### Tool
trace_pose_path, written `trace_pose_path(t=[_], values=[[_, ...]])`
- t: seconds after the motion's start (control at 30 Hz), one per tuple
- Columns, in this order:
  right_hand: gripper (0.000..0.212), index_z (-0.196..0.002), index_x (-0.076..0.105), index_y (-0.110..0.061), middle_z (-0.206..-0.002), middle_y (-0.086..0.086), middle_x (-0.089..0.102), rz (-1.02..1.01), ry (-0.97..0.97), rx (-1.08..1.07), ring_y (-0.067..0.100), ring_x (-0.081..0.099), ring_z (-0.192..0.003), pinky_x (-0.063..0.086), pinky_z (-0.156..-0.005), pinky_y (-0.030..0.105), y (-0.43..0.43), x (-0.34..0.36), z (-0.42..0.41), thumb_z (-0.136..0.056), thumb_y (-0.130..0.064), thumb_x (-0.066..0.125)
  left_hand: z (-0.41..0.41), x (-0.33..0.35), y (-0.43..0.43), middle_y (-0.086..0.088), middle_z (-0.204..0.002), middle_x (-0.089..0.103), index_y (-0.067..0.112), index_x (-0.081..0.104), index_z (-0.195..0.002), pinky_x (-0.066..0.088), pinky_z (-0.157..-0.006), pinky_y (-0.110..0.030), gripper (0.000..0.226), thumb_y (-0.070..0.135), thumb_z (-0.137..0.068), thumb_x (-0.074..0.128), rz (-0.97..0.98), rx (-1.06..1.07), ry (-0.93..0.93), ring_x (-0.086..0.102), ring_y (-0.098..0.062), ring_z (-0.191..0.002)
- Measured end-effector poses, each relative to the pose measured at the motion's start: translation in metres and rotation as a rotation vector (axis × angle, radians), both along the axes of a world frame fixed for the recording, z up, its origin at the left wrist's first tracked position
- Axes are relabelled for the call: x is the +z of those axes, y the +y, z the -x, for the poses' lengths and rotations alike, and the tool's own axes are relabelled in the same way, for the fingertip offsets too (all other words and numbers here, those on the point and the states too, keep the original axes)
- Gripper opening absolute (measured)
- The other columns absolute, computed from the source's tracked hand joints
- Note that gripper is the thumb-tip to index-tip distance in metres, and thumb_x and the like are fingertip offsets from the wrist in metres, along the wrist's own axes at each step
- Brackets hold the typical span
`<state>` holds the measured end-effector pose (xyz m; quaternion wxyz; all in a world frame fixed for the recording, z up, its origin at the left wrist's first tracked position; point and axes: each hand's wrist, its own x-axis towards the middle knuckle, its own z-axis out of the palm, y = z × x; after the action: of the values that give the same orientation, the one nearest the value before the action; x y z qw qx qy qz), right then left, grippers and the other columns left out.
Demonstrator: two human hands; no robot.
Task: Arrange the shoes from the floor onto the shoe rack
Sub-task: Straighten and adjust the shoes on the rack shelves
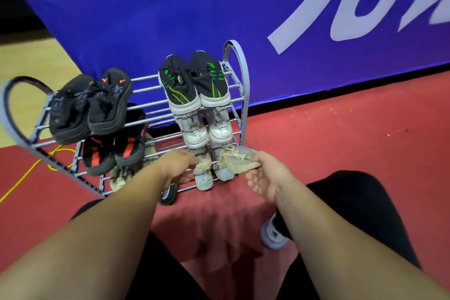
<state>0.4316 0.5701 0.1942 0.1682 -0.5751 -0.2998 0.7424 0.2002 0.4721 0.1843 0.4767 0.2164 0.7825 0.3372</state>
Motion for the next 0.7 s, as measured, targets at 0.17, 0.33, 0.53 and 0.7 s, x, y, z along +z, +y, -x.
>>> trace_pose_path(t=[0.17, 0.33, 0.53, 0.7], values=[[0.022, -0.103, 0.066, -0.011, -0.061, 0.002, 0.058, -0.045, 0.073, -0.004, 0.015, 0.061, -0.050, 0.051, -0.051, 0.026, -0.005, 0.004, -0.018, -0.087, -0.025, 0.065, -0.011, 0.019, -0.007, -0.007, -0.089, 0.059, 0.016, 0.062, -0.098, 0.052, -0.051, -0.023, 0.005, 0.012, -0.095, 0.061, -0.006, 0.004, 0.001, 0.059, -0.017, -0.061], [0.027, -0.108, 0.069, -0.008, -0.067, 0.005, 0.061, -0.085, 0.069, 0.023, 0.019, 0.064, -0.059, 0.053, -0.058, 0.029, -0.012, 0.004, -0.025, -0.086, -0.023, 0.067, -0.017, 0.025, -0.013, -0.004, -0.085, 0.062, 0.013, 0.065, -0.099, 0.053, -0.057, -0.026, 0.006, 0.015, -0.098, 0.060, 0.013, 0.034, 0.029, 0.059, -0.018, -0.065], [0.017, -0.104, 0.062, -0.017, -0.089, 0.006, 0.071, -0.183, 0.025, -0.047, 0.026, 0.066, -0.080, 0.051, -0.081, 0.037, -0.015, -0.001, -0.025, -0.088, -0.017, 0.059, -0.018, 0.032, -0.018, -0.008, -0.092, 0.063, 0.009, 0.066, -0.108, 0.052, -0.058, -0.030, 0.015, 0.018, -0.098, 0.060, 0.035, 0.051, 0.039, 0.060, -0.022, -0.071], [0.030, -0.112, 0.071, -0.017, -0.101, 0.005, 0.078, -0.249, 0.128, -0.164, 0.023, 0.071, -0.089, 0.055, -0.095, 0.047, -0.012, 0.002, -0.025, -0.086, -0.031, 0.066, -0.015, 0.031, -0.023, -0.007, -0.102, 0.063, 0.012, 0.067, -0.110, 0.054, -0.066, -0.034, 0.021, 0.025, -0.095, 0.068, 0.048, 0.060, 0.051, 0.058, -0.023, -0.081]])
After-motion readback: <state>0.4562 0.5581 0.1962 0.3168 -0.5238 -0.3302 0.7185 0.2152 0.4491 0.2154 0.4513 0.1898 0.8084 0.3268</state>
